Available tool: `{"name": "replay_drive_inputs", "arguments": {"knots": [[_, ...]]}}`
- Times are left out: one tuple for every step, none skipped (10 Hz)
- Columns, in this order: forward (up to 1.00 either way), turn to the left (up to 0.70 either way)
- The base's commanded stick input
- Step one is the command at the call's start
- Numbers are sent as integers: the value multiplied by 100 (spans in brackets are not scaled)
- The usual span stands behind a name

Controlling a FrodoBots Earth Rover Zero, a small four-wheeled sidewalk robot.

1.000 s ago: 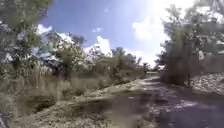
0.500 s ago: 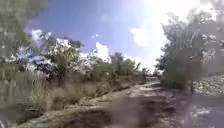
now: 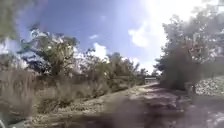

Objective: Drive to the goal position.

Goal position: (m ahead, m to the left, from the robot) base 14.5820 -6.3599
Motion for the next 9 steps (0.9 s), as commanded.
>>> {"name": "replay_drive_inputs", "arguments": {"knots": [[70,0],[70,0],[70,0],[70,0],[70,0],[70,0],[70,0],[70,0],[70,-3]]}}
